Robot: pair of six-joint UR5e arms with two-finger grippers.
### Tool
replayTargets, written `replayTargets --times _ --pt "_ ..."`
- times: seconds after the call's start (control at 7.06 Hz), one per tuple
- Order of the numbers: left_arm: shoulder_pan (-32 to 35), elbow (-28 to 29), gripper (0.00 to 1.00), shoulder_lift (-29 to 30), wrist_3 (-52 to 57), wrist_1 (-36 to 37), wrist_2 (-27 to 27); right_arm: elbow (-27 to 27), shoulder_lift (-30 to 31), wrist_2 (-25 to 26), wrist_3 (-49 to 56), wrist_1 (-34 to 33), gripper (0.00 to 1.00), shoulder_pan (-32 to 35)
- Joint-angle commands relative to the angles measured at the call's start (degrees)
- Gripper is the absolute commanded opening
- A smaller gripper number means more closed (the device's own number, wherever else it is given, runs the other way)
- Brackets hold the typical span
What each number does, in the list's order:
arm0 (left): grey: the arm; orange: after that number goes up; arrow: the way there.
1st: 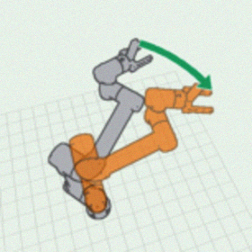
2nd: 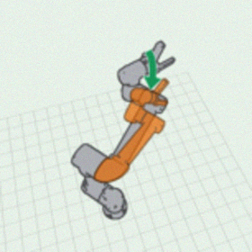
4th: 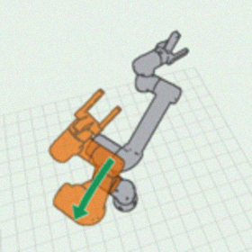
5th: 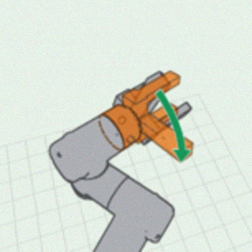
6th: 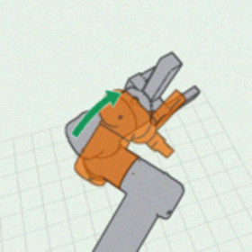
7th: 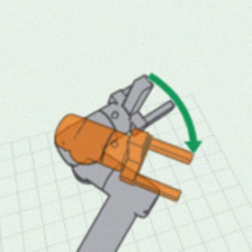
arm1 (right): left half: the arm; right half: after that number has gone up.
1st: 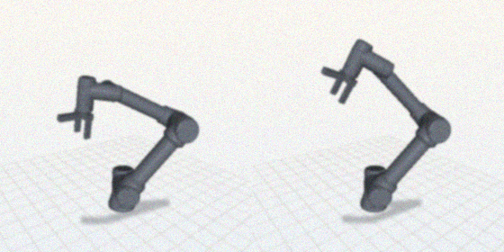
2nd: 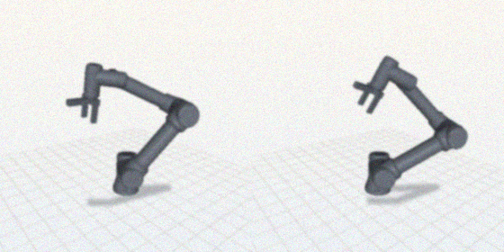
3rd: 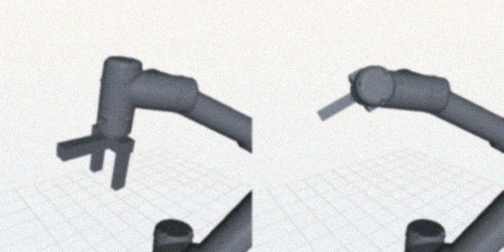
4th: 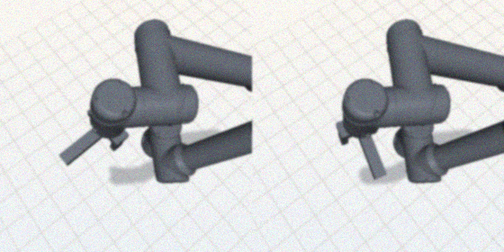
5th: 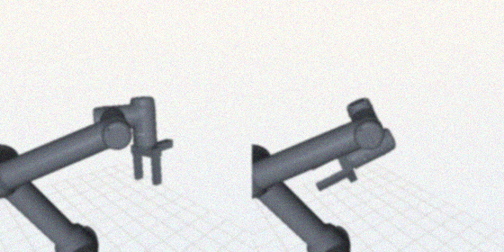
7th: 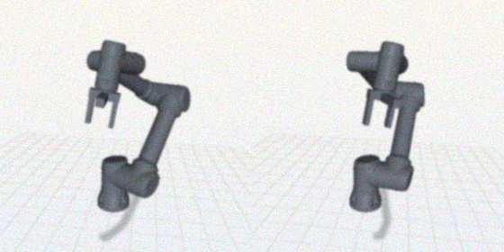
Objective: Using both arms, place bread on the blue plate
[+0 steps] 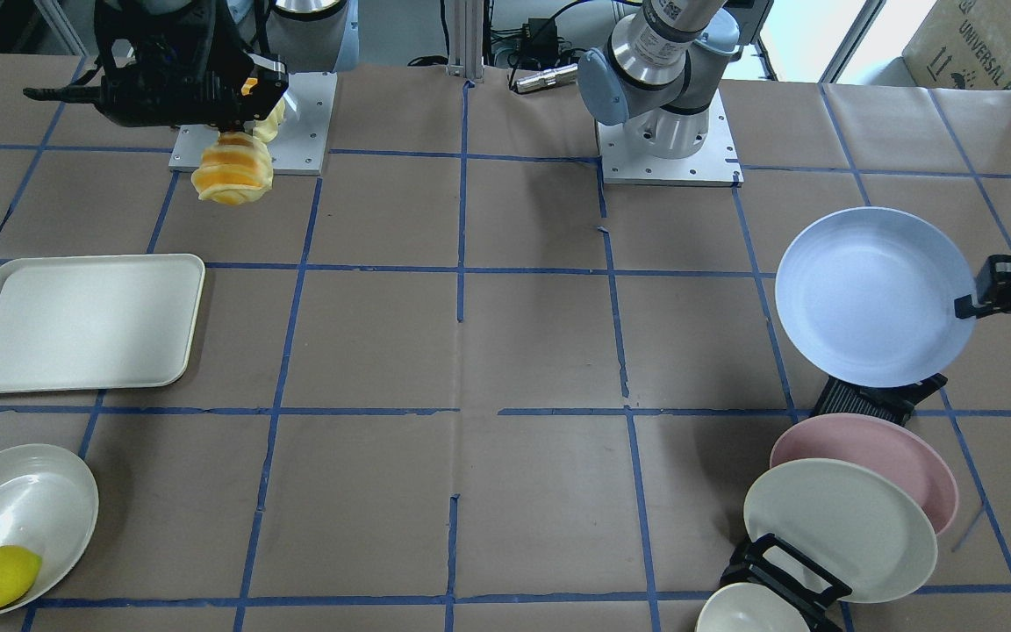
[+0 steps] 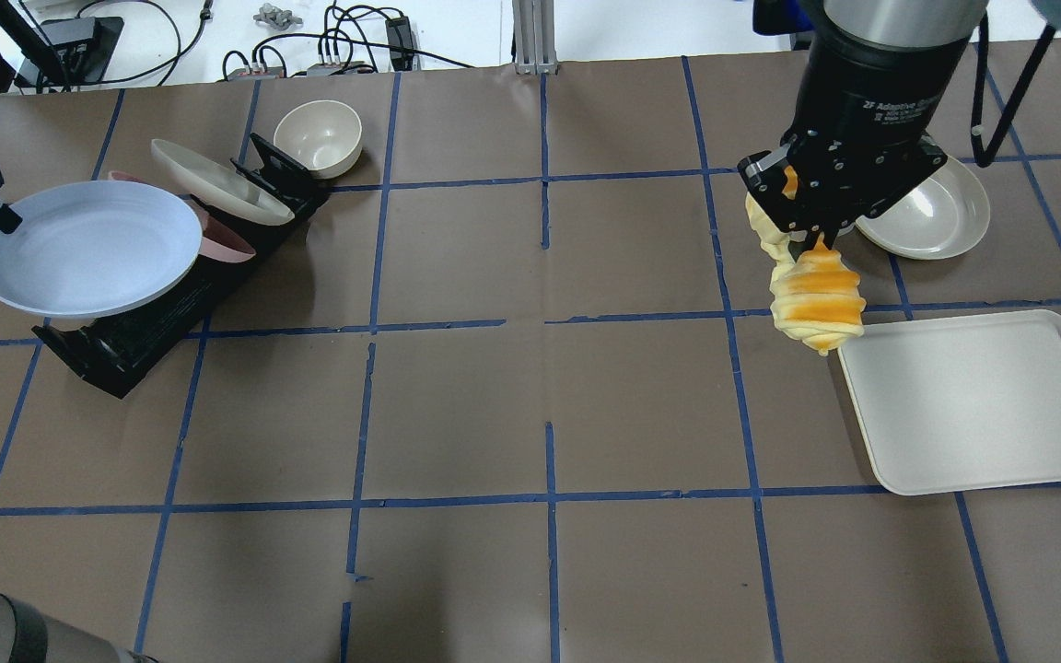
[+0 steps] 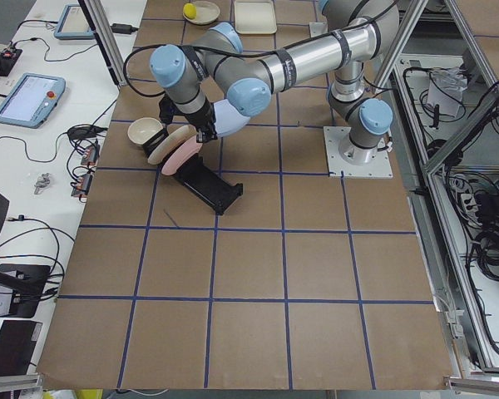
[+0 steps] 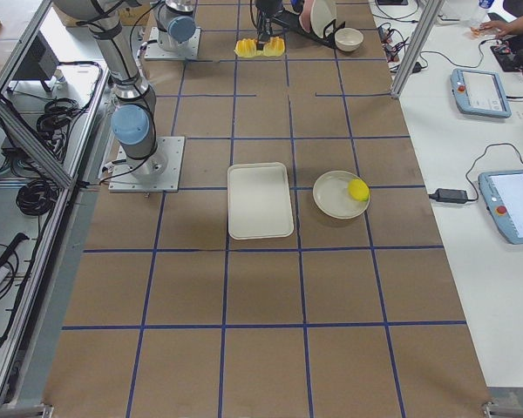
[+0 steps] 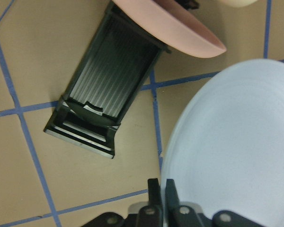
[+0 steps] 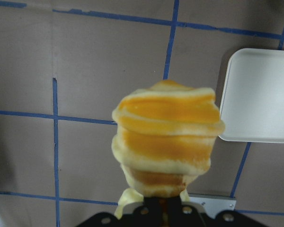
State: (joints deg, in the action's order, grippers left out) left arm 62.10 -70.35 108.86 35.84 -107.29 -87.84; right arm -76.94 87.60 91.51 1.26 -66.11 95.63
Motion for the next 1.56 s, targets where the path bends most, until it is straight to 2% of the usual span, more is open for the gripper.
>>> replayTargets --times 0.0,0.14,0.43,0.71,0.85,0.99,1.28,1.42 --pt "8.5 -3.0 0.03 -0.6 -7.6 0.7 2.6 4.2 -3.7 1.5 -0.6 4.5 0.09 1.0" --pt "12.1 -5.0 0.03 0.2 -10.2 4.8 7.4 4.3 -3.9 1.7 -0.6 4.5 0.09 1.1" --pt "19.9 -11.1 0.03 0.7 -14.0 15.5 11.2 4.5 -3.9 1.1 -0.7 4.2 0.09 1.2" --pt "26.8 -18.3 0.03 1.6 -16.8 30.1 11.6 4.5 -5.9 1.7 -2.0 0.3 0.09 3.5" --pt "30.2 -20.6 0.03 4.2 -18.1 38.7 11.6 4.4 -6.4 1.7 -2.2 -1.1 0.09 3.6" --pt "32.1 -21.2 0.03 7.0 -18.4 44.0 11.5 4.1 -7.4 2.3 -2.2 -2.9 0.09 3.6" --pt "33.1 -21.1 0.03 8.4 -21.0 46.4 11.8 3.8 -12.5 1.5 -6.9 -10.0 0.09 4.1" --pt "34.0 -21.2 0.03 9.0 -21.2 49.5 12.5 3.8 -15.6 1.4 -7.7 -14.7 0.09 6.7"
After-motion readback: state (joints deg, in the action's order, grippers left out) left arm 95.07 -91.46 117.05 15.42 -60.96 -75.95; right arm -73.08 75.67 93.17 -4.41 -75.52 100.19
